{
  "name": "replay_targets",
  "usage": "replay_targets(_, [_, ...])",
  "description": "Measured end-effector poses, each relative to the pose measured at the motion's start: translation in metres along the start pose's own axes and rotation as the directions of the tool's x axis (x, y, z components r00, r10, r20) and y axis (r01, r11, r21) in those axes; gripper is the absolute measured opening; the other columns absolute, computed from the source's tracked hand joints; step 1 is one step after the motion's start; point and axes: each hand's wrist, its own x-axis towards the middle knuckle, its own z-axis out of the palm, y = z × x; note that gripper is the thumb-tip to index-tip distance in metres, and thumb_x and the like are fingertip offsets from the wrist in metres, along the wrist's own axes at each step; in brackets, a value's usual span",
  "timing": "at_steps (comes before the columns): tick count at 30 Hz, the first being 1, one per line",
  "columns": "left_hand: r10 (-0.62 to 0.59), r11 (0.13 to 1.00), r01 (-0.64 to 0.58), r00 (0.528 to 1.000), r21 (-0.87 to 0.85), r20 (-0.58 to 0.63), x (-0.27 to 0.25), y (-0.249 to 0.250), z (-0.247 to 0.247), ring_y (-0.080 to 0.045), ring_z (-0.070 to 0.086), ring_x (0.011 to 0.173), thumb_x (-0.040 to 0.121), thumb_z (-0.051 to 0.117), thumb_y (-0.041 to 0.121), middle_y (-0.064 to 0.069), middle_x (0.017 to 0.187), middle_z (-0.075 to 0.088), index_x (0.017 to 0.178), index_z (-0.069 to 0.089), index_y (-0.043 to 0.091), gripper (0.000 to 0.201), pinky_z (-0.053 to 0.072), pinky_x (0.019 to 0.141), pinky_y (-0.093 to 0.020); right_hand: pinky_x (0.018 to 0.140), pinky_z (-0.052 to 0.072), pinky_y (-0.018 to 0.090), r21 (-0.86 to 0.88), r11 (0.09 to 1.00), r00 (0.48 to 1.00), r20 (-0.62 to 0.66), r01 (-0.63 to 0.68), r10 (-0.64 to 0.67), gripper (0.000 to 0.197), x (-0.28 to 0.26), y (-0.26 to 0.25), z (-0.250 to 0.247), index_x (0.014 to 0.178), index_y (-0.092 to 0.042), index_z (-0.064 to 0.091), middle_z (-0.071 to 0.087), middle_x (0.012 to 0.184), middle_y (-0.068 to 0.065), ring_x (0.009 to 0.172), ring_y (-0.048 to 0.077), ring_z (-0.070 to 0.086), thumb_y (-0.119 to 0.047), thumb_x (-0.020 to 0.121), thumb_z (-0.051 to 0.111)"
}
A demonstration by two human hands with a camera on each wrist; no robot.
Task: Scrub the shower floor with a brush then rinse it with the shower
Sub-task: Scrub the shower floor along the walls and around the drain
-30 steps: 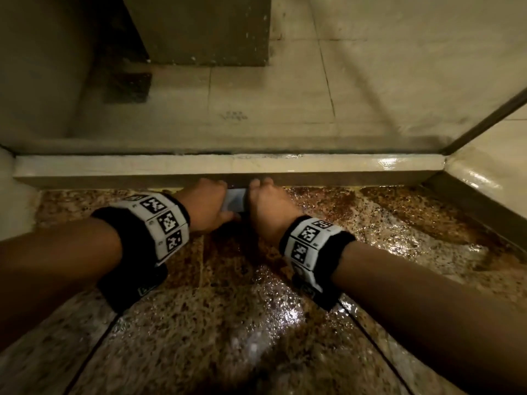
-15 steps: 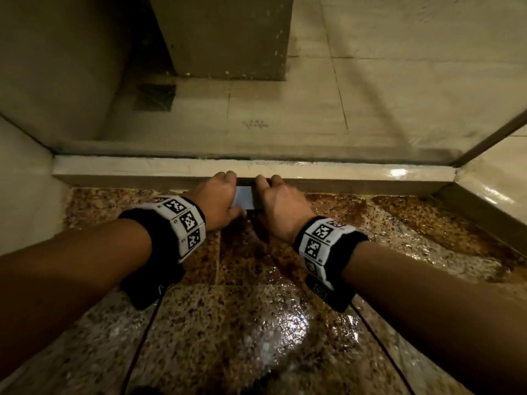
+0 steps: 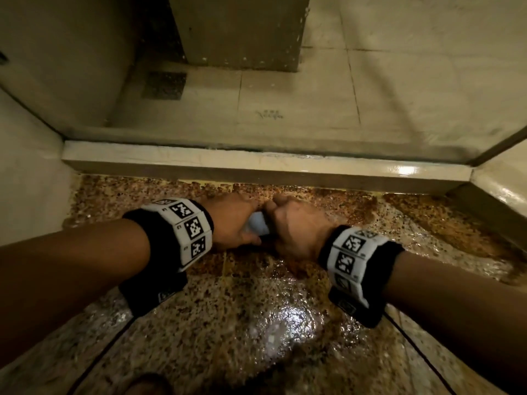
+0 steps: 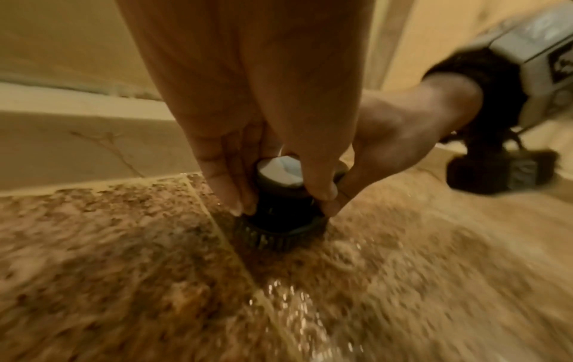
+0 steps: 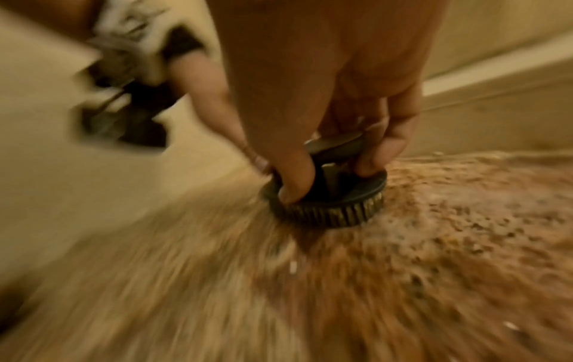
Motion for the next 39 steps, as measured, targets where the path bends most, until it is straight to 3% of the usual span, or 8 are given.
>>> replay_targets(5, [-0.080, 0.996, 0.087, 0.972, 0.022, -0.222, 0.006, 0.000, -0.014, -0.024, 0.045, 0.111, 0.074, 0.072, 0.049, -0.008, 0.117, 0.046, 0.119, 0.052, 0.012, 0.061, 0.041, 0.094, -0.035, 0.092, 0.037, 0.031, -0.018, 1.000, 0.993, -0.120, -0.025, 0.023, 0.056, 0.028, 0.010, -0.005, 0.125, -0.009, 0.049, 0.048, 0.125, 0.009, 0.117, 0.027, 0.045, -0.040, 0.083, 0.069])
replay_targets(14, [-0.077, 0.994, 0.099, 0.943, 0.054, -0.324, 0.027, 0.007, -0.012, -0.029, 0.058, 0.102, 0.079, 0.069, 0.036, -0.010, 0.110, 0.062, 0.109, 0.055, 0.011, 0.042, 0.043, 0.083, -0.035, 0.098, 0.036, 0.032, 0.171, 0.975, 0.953, -0.246, -0.139, 0.179, 0.061, 0.037, 0.011, 0.011, 0.132, -0.013, 0.046, 0.051, 0.130, 0.007, 0.124, 0.027, 0.041, -0.033, 0.081, 0.072])
replay_targets(17, [-0.071, 0.990, 0.096, 0.972, 0.103, -0.223, 0.022, 0.018, -0.020, -0.028, 0.061, 0.094, 0.079, 0.067, 0.041, -0.009, 0.100, 0.066, 0.101, 0.063, 0.011, 0.037, 0.044, 0.073, -0.030, 0.096, 0.040, 0.034, 0.159, 0.975, 0.967, -0.179, -0.153, 0.181, 0.058, 0.031, 0.007, 0.006, 0.130, -0.014, 0.050, 0.052, 0.128, 0.007, 0.122, 0.027, 0.044, -0.033, 0.080, 0.073])
replay_targets(21, [-0.067, 0.993, 0.061, 0.997, 0.102, 0.050, -0.006, 0.040, -0.009, -0.015, 0.053, 0.069, 0.068, 0.081, 0.041, 0.006, 0.070, 0.056, 0.092, 0.068, 0.016, 0.037, 0.040, 0.064, -0.024, 0.077, 0.054, 0.030, 0.177, 0.982, 0.998, 0.017, -0.063, 0.061, 0.033, -0.007, 0.002, 0.016, 0.105, -0.020, 0.067, 0.067, 0.097, 0.002, 0.087, 0.020, 0.065, -0.038, 0.079, 0.075])
replay_targets(25, [-0.037, 0.996, 0.028, 0.994, 0.090, 0.107, -0.010, 0.050, -0.010, -0.012, 0.052, 0.069, 0.062, 0.085, 0.041, 0.000, 0.084, 0.065, 0.094, 0.069, 0.017, 0.044, 0.042, 0.065, -0.023, 0.077, 0.058, 0.031, 0.152, 0.987, 0.997, 0.076, -0.045, 0.033, 0.042, -0.019, 0.006, 0.011, 0.107, -0.021, 0.068, 0.070, 0.094, -0.003, 0.081, 0.015, 0.067, -0.043, 0.073, 0.080])
replay_targets(31, [-0.067, 0.977, 0.121, 0.955, 0.175, -0.288, 0.019, 0.031, -0.043, -0.032, 0.059, 0.097, 0.081, 0.066, 0.035, -0.014, 0.107, 0.060, 0.103, 0.059, 0.010, 0.034, 0.047, 0.076, -0.037, 0.092, 0.041, 0.036, 0.059, 0.993, 0.950, -0.288, -0.103, 0.116, 0.056, 0.030, 0.027, -0.020, 0.116, -0.009, 0.058, 0.056, 0.119, 0.011, 0.114, 0.030, 0.049, -0.038, 0.073, 0.079])
replay_targets(34, [-0.113, 0.939, 0.199, 0.949, 0.280, -0.296, 0.015, 0.030, -0.019, -0.031, 0.051, 0.112, 0.091, 0.054, 0.033, -0.014, 0.119, 0.053, 0.117, 0.053, 0.005, 0.038, 0.047, 0.087, -0.039, 0.093, 0.041, 0.036, -0.029, 0.997, 0.951, -0.304, -0.077, 0.064, 0.051, 0.033, 0.016, 0.005, 0.120, -0.010, 0.054, 0.050, 0.123, 0.008, 0.118, 0.027, 0.041, -0.040, 0.081, 0.070])
replay_targets(39, [-0.081, 0.947, 0.133, 0.980, 0.291, -0.184, 0.009, 0.023, -0.022, -0.031, 0.057, 0.106, 0.085, 0.064, 0.032, -0.012, 0.113, 0.058, 0.109, 0.061, 0.009, 0.033, 0.050, 0.086, -0.038, 0.094, 0.042, 0.036, 0.104, 0.990, 0.966, -0.234, -0.091, 0.113, 0.053, 0.035, 0.004, 0.020, 0.122, -0.010, 0.054, 0.051, 0.123, 0.010, 0.118, 0.029, 0.047, -0.039, 0.081, 0.071])
